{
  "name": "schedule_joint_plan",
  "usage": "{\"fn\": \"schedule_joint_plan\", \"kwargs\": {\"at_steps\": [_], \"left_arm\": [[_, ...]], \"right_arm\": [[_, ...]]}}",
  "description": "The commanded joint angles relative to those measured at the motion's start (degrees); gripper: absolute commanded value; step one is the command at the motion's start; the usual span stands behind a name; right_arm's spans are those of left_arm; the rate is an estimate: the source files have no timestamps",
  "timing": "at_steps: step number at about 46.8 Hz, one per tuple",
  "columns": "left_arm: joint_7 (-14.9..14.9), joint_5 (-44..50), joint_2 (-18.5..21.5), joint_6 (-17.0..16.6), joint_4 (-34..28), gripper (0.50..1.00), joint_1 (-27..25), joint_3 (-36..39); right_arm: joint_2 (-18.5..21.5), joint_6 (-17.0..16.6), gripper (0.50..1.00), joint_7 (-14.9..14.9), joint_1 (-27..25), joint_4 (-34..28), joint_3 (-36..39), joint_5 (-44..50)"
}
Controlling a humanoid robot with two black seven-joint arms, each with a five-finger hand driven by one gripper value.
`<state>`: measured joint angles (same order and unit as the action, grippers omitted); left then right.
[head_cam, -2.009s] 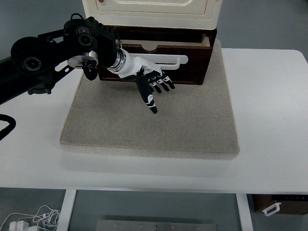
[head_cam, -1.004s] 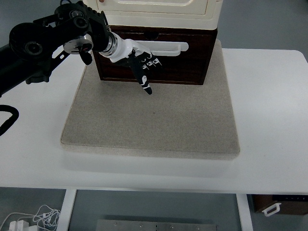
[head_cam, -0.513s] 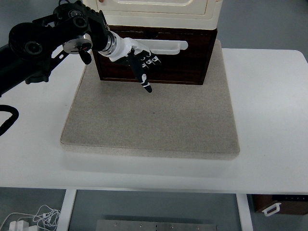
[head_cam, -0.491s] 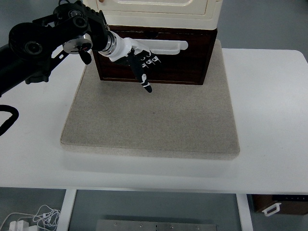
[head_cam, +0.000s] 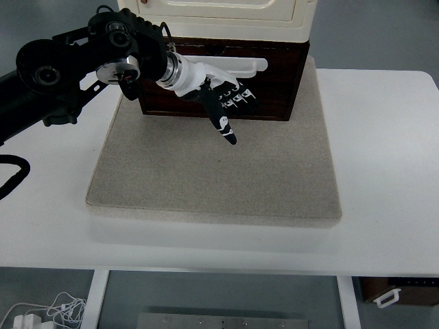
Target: Close the drawer under the combination cabinet
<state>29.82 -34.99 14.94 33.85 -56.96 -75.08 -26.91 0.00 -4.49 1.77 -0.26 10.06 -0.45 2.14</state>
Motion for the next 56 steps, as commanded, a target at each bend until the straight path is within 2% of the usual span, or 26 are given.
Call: {"fn": "schedule_joint_plan", "kwargs": {"at_steps": [1, 8, 16, 24, 30, 36, 46, 56], "left_arm": [[-0.73, 2.90, -0.79, 0.34, -0.35, 0.996, 0.20, -2.61], [-2.48, 7.73, -2.72, 1.15, -0.35, 0.996, 0.37, -10.34], [-6.79, 10.11, -4.65, 1.15, -0.35, 0.999, 1.52, -19.48], [-12.94, 13.71, -4.57, 1.15, -0.35, 0.996, 1.96, -27.84], [-18.65, 15.38, -4.22, 1.15, 0.18, 0.996, 1.96, -32.67], [-22.17, 15.47, -4.48, 1.15, 1.23, 0.994, 1.96, -39.61], [-29.99, 15.82, -4.22, -5.54, 4.22, 0.996, 1.87, -46.56], [-31.31, 19.16, -3.60, -11.17, 8.79, 0.994, 1.61, -52.18]], "right_arm": [[0.00, 0.01, 0.952, -0.01, 0.00, -0.04, 0.01, -0.03], [0.00, 0.00, 0.952, -0.01, 0.00, -0.04, -0.08, -0.03], [0.00, 0.01, 0.952, -0.01, 0.00, -0.04, 0.01, -0.03], [0.00, 0.01, 0.952, -0.01, 0.00, -0.04, 0.01, 0.06], [0.00, 0.01, 0.952, -0.01, 0.00, 0.05, 0.01, -0.03], [0.00, 0.01, 0.952, -0.01, 0.00, -0.04, 0.01, -0.03], [0.00, -0.08, 0.952, -0.01, 0.00, -0.04, 0.01, -0.03], [0.00, 0.00, 0.952, -0.01, 0.00, 0.05, 0.01, -0.03]]}}
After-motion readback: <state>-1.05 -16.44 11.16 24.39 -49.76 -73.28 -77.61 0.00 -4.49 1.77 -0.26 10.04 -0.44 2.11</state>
